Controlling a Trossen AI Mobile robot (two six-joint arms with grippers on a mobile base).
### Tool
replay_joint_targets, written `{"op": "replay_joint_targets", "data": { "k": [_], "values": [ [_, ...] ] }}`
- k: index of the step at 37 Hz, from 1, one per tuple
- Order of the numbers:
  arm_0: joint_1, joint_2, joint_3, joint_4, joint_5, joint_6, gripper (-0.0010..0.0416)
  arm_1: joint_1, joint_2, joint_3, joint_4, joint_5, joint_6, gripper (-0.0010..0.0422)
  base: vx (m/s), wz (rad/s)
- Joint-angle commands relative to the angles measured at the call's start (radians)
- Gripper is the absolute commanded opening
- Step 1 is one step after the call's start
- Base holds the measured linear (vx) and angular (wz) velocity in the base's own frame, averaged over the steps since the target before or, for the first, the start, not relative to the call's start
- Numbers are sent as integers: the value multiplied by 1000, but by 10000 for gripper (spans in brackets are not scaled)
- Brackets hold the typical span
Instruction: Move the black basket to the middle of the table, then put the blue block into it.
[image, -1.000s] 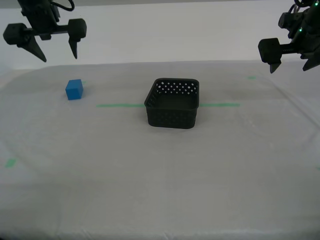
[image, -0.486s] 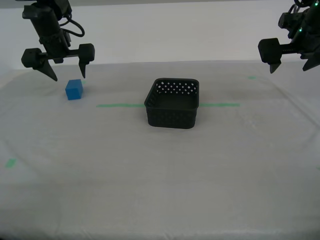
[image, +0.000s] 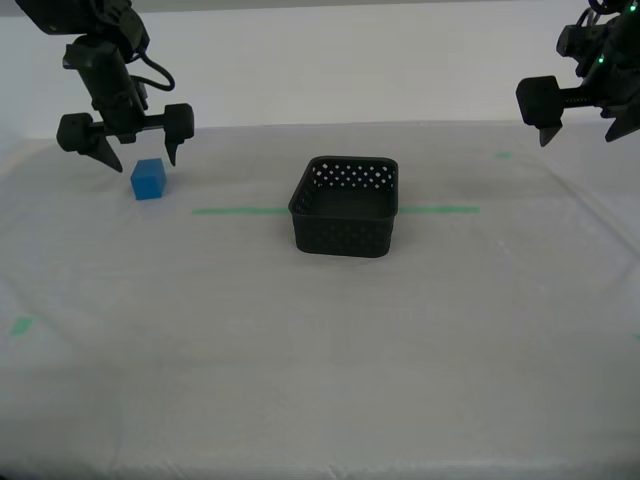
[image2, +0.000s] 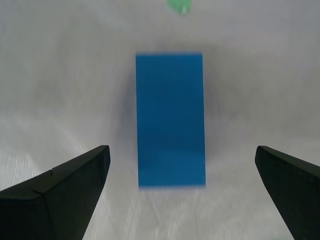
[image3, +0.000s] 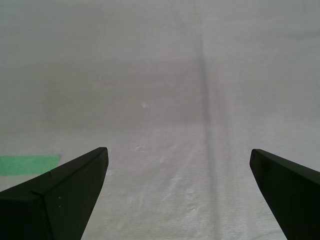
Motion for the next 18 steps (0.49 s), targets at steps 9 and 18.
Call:
{"op": "replay_joint_targets", "data": {
  "k": [9, 18],
  "values": [
    [0, -1, 1, 2, -2, -2, 399, 5, 35, -1, 104, -25, 48, 401, 0, 0],
    [0, -1, 1, 5, -2, -2, 398, 6, 58, -1, 163, -30, 51, 401, 0, 0]
  ]
}}
